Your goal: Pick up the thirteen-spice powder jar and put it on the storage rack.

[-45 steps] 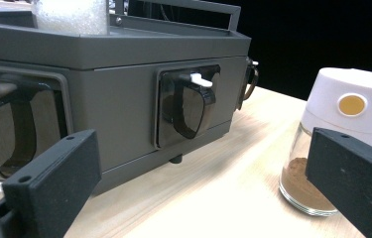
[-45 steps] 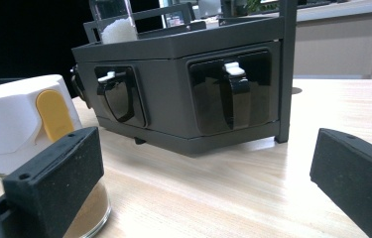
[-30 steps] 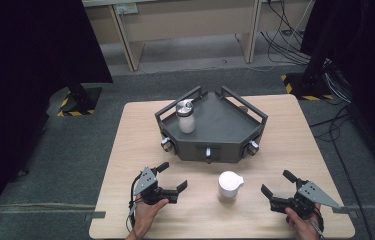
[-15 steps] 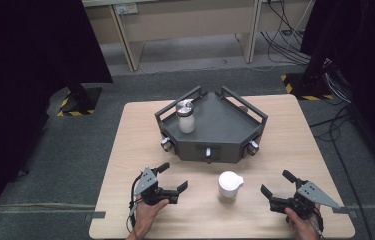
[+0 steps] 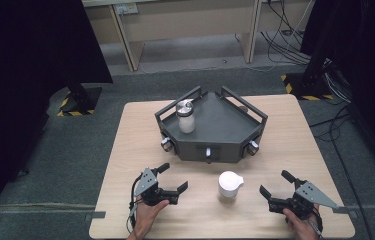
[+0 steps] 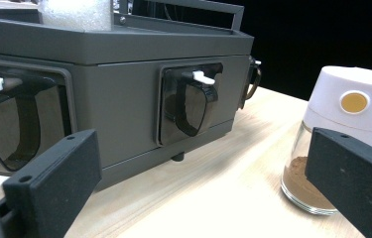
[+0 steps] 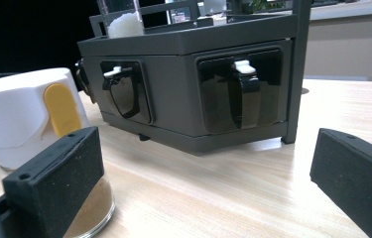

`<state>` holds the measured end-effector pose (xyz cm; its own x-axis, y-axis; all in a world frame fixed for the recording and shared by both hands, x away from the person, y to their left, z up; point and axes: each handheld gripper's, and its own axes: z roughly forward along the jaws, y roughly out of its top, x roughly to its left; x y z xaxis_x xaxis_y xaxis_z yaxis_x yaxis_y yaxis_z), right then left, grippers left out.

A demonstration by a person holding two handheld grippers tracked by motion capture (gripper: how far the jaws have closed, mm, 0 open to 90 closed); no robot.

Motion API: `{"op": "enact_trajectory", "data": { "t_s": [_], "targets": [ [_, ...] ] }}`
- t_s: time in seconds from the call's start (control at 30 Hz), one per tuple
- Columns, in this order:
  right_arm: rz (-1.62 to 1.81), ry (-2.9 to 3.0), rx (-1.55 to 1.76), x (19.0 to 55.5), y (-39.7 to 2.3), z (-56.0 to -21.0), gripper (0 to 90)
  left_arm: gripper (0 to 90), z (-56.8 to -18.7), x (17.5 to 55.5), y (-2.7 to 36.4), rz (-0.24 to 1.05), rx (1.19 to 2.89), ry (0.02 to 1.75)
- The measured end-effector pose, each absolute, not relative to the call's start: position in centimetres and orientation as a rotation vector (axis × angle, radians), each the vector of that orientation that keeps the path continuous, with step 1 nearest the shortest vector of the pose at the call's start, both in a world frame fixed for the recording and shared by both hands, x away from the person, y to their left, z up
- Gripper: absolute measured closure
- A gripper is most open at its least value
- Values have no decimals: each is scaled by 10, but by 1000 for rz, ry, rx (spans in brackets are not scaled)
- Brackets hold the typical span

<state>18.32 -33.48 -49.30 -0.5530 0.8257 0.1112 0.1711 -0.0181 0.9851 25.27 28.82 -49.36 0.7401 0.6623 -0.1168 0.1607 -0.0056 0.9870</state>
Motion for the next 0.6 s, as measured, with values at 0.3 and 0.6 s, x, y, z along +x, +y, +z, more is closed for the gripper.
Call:
{"op": "enact_trajectory", "data": {
  "t_s": [0.3, 0.6],
  "targets": [
    [1608, 1801, 968, 185, -331, -490, 4, 6, -494, 252, 288, 450, 1560, 686],
    [1654, 1902, 895, 191, -323, -487, 30, 6, -495, 252, 289, 451, 1553, 696]
  ]
}}
